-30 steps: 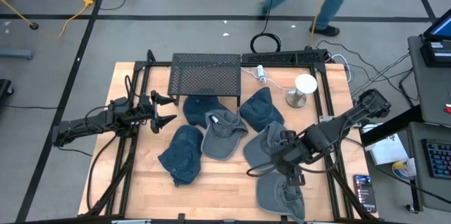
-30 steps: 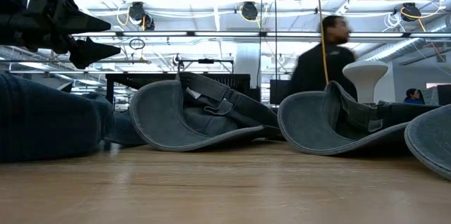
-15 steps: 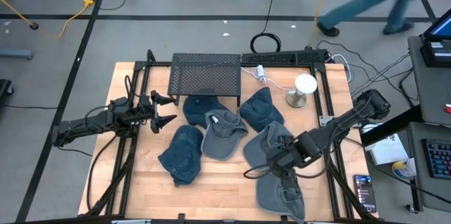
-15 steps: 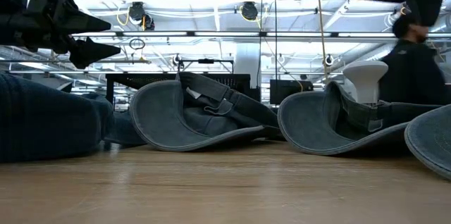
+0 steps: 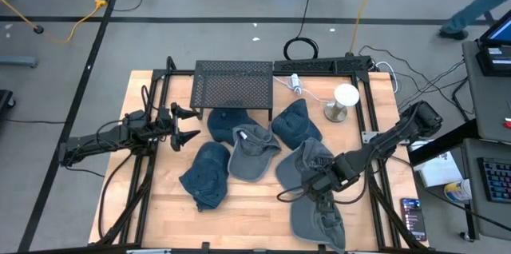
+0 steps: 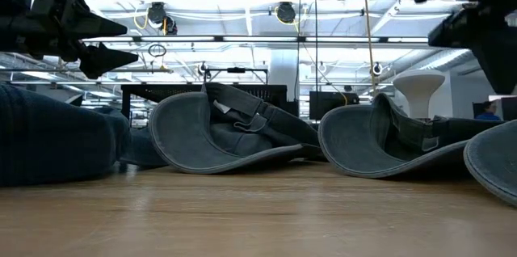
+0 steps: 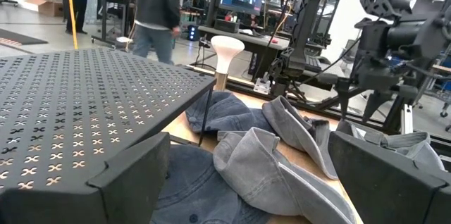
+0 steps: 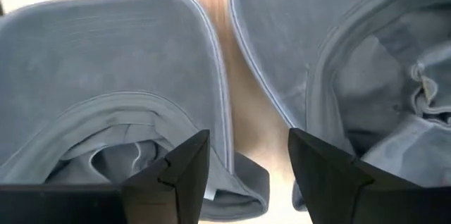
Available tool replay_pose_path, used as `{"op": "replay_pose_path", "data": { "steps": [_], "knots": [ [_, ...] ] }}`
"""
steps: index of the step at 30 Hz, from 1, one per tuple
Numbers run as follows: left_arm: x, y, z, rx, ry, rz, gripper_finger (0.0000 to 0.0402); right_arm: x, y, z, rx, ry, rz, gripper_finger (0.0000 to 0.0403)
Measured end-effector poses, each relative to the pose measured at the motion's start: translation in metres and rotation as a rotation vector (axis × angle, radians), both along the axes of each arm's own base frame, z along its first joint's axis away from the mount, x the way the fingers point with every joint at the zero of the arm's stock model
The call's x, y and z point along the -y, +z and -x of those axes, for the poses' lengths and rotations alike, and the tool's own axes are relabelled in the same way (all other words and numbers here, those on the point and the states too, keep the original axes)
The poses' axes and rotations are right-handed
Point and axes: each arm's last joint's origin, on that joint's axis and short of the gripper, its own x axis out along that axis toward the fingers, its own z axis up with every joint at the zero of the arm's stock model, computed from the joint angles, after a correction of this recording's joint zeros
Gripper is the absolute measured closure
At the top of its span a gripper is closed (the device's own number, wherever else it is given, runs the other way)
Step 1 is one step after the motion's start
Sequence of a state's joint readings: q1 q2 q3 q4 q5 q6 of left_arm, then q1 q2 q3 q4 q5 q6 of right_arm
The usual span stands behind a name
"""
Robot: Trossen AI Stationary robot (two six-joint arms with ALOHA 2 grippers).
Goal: Pick & Place hat
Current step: Put the bottom dark gray cap on the right side of the shelf
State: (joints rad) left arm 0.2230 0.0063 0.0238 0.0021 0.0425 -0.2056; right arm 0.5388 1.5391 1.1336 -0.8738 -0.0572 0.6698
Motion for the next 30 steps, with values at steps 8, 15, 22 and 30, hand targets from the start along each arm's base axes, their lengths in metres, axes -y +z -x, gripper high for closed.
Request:
{"op": "replay_pose_path", "data": {
  "steps": [8, 15, 22, 30],
  "knots": [
    [0.0, 0.0, 0.0, 0.0, 0.0, 0.0, 0.0011, 0.0, -0.022, 0.006, -0.05, -0.002, -0.098, 0.0218],
    [0.0, 0.0, 0.0, 0.0, 0.0, 0.0, 0.0011, 0.001, -0.032, 0.006, -0.035, -0.018, -0.14, 0.0218],
    [0.0, 0.0, 0.0, 0.001, 0.0, 0.0, 0.0011, 0.004, -0.039, 0.005, -0.042, -0.024, -0.205, 0.0233],
    [0.0, 0.0, 0.0, 0.0, 0.0, 0.0, 0.0011, 0.003, -0.042, 0.007, -0.057, -0.011, -0.244, 0.0322]
  ]
}}
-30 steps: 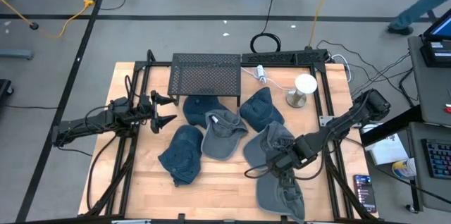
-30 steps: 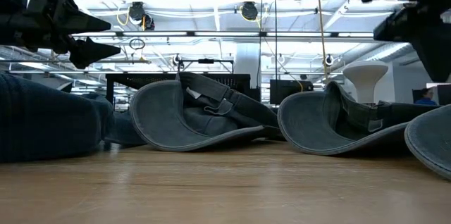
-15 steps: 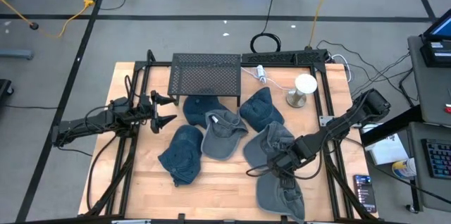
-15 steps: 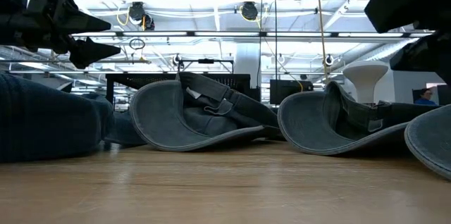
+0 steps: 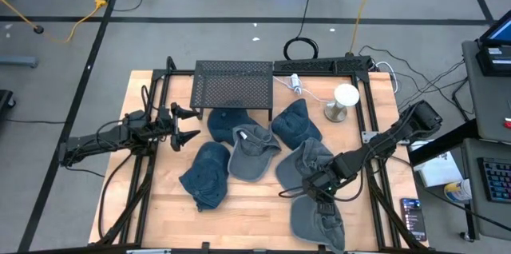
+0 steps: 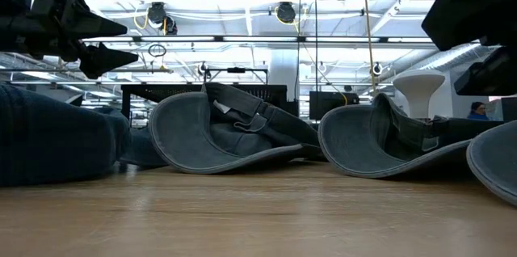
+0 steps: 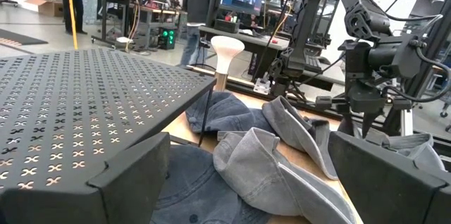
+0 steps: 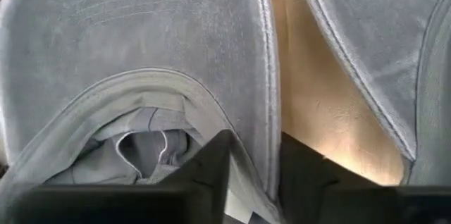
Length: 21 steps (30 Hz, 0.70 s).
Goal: Pick & Place hat
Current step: Put the bottom dark gray cap on the right side of the shelf
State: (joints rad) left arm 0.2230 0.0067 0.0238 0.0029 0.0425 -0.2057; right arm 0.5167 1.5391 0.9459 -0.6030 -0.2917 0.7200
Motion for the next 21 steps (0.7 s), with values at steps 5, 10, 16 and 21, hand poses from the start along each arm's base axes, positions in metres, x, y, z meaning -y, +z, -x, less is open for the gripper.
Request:
{"op": "replay_pose_path", "data": {
  "steps": [5, 10, 16, 21],
  "knots": [
    [0.0, 0.0, 0.0, 0.0, 0.0, 0.0, 0.0011, 0.0, 0.0, 0.0, 0.001, 0.002, -0.008, 0.0386],
    [0.0, 0.0, 0.0, 0.0, 0.0, 0.0, 0.0011, 0.0, 0.001, 0.0, -0.008, -0.02, -0.013, 0.0384],
    [0.0, 0.0, 0.0, 0.0, 0.0, 0.0, 0.0011, 0.001, 0.02, -0.001, 0.037, -0.032, -0.058, 0.039],
    [0.0, 0.0, 0.0, 0.0, 0.0, 0.0, 0.0011, 0.003, 0.046, -0.001, 0.124, -0.042, -0.096, 0.039]
  ]
}}
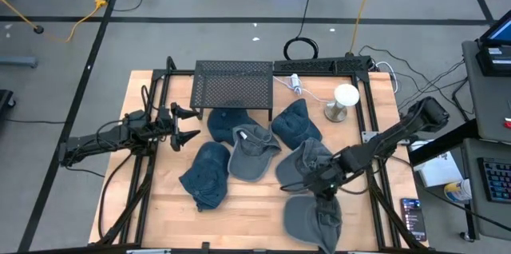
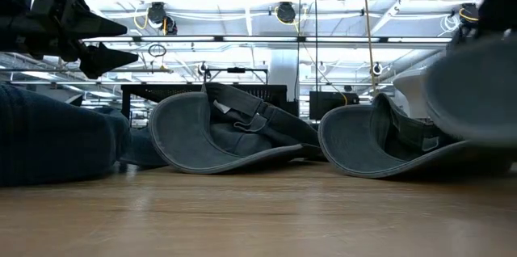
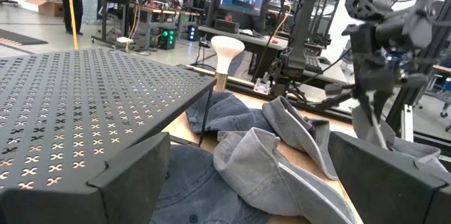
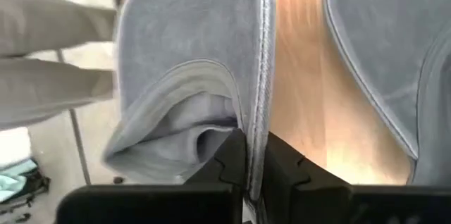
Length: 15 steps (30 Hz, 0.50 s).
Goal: Pick & Place hat
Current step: Put the bottom dark gray cap on the right side of the shelf
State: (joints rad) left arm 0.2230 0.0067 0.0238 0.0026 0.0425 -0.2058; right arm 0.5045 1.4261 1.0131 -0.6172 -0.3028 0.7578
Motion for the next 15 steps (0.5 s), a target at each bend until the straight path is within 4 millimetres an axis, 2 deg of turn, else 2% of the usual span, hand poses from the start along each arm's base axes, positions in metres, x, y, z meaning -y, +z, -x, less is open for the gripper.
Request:
{"op": "replay_pose_path", "data": {
  "steps": [7, 15],
  "knots": [
    [0.0, 0.0, 0.0, 0.0, 0.0, 0.0, 0.0011, 0.009, 0.041, 0.01, 0.202, -0.064, 0.016, 0.039],
    [0.0, 0.0, 0.0, 0.001, 0.0, 0.0, 0.0011, 0.032, 0.083, 0.031, 0.509, -0.24, 0.178, 0.039]
  ]
}}
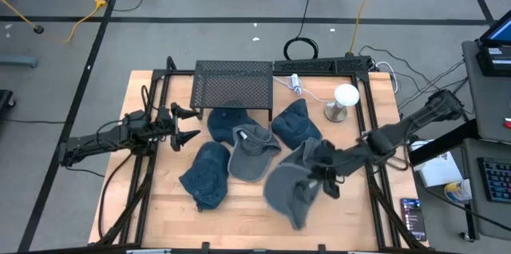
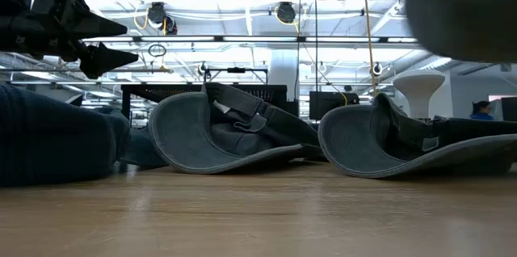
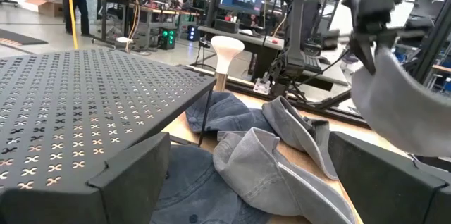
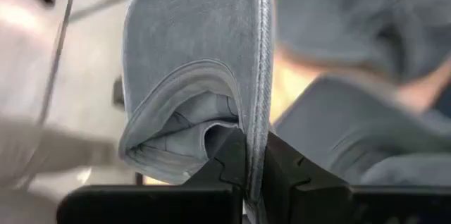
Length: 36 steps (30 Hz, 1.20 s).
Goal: Pick & Place hat
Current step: Put the bottom dark gray cap on the right side of the shelf
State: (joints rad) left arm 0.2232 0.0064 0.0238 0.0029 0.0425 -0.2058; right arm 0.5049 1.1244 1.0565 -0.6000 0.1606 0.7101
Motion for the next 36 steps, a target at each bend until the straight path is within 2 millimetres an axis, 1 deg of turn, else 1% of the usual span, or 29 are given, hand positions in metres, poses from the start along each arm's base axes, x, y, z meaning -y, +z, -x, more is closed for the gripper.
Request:
{"op": "replay_pose_path", "data": {
  "steps": [7, 15, 29, 36],
  "knots": [
    [0.0, 0.0, 0.0, 0.0, 0.0, 0.0, 0.0011, 0.017, 0.022, 0.015, 0.196, -0.15, 0.188, 0.039],
    [0.0, 0.0, 0.0, 0.0, 0.0, 0.0, 0.0011, 0.023, 0.037, 0.016, 0.351, -0.233, 0.387, 0.039],
    [0.0, 0.0, 0.0, 0.0, 0.0, 0.0, 0.0011, 0.021, 0.058, 0.008, 0.547, -0.222, 0.463, 0.039],
    [0.0, 0.0, 0.0, 0.0, 0.0, 0.0, 0.0011, 0.026, 0.07, 0.004, 0.638, -0.32, 0.503, 0.039]
  ]
}}
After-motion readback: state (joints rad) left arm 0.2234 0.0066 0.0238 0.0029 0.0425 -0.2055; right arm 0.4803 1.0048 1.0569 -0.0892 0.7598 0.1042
